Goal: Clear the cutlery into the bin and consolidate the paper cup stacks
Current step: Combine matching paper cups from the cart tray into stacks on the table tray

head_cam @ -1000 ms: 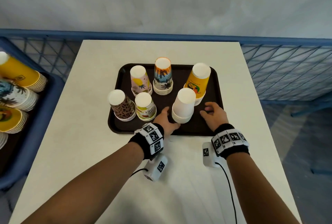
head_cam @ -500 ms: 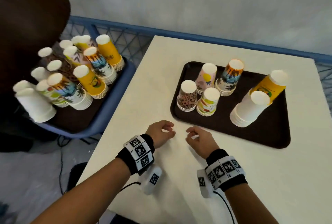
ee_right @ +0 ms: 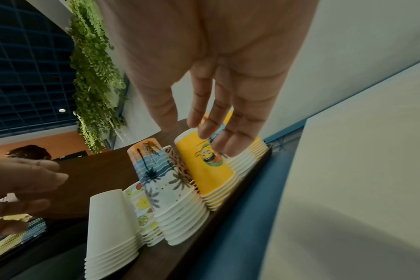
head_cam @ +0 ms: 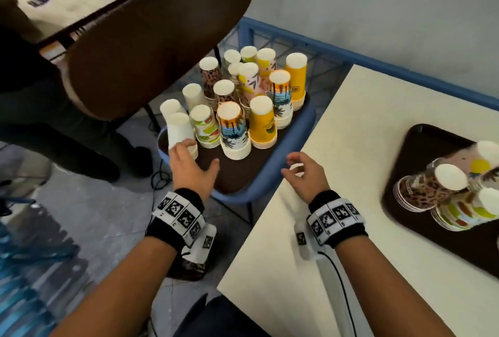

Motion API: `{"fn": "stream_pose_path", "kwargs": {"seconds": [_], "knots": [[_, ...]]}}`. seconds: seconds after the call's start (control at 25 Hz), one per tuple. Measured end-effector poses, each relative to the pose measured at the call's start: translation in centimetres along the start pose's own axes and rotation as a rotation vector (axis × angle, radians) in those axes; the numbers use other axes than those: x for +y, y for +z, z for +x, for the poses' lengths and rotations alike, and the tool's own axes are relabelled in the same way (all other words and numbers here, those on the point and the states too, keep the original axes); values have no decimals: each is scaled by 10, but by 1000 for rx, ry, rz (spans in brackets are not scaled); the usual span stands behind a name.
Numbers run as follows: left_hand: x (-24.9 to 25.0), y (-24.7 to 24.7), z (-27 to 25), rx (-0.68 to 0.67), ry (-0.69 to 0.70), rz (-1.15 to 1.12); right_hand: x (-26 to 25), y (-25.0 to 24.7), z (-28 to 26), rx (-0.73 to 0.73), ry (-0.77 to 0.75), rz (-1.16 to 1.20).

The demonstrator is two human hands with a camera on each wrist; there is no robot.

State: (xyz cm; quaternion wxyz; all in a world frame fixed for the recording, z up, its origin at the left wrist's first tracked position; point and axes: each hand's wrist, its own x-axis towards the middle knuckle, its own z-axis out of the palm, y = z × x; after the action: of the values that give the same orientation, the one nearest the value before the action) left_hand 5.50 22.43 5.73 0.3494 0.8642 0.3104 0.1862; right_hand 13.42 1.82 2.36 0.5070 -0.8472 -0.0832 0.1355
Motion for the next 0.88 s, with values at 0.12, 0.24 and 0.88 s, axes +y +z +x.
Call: {"fn": "stream_pose_path", "kwargs": {"seconds": [0.12,0.24,0.88], "knots": [[-23,-12,42,82,-163,-39,-28,33,22,6,-78,-6],[-41,-9,76,54,-266,-89,-57,59,38,22,-149,-10],[-88,20,102,-325,-308,-133,-37,142,93,-273,121,-62]]}}
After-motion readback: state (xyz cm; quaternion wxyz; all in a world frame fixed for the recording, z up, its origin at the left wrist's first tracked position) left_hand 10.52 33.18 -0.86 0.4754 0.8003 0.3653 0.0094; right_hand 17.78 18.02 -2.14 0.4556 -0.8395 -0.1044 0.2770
